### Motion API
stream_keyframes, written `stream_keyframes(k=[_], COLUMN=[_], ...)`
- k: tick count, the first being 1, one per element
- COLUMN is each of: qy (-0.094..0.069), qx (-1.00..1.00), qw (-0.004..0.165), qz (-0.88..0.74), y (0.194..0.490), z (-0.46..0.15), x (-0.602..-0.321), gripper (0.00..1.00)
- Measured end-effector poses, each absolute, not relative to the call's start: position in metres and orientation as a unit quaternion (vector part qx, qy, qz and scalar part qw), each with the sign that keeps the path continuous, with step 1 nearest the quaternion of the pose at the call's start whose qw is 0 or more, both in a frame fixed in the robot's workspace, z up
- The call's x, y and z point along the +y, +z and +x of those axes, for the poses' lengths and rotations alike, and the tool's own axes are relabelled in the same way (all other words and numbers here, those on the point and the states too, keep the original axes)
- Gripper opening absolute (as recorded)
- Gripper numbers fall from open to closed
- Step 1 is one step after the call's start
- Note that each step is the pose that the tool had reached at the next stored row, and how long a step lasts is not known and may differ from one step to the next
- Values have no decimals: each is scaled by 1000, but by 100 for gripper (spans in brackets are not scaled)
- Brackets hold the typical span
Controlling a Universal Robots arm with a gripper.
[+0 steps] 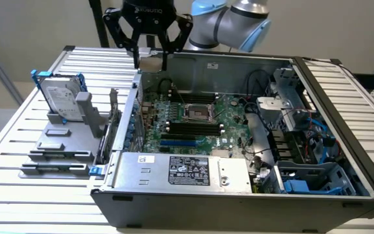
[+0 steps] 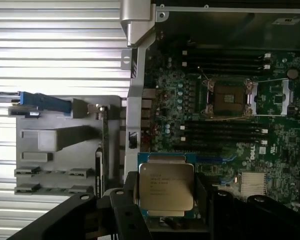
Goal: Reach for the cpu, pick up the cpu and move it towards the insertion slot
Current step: 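Pick up the cpu and move it towards the insertion slot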
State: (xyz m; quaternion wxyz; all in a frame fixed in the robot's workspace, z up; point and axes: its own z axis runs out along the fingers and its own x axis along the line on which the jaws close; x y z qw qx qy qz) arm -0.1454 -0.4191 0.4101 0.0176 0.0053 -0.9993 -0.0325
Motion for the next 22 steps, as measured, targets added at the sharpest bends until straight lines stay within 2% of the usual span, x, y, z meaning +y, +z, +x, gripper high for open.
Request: stream_keyframes(k=[11,22], qy=[-33,-33], qx=[-999,-999], qw=[18,18], qz=[5,5], y=[409,403], z=[-97,-63], x=[-408,-381], gripper=[55,55])
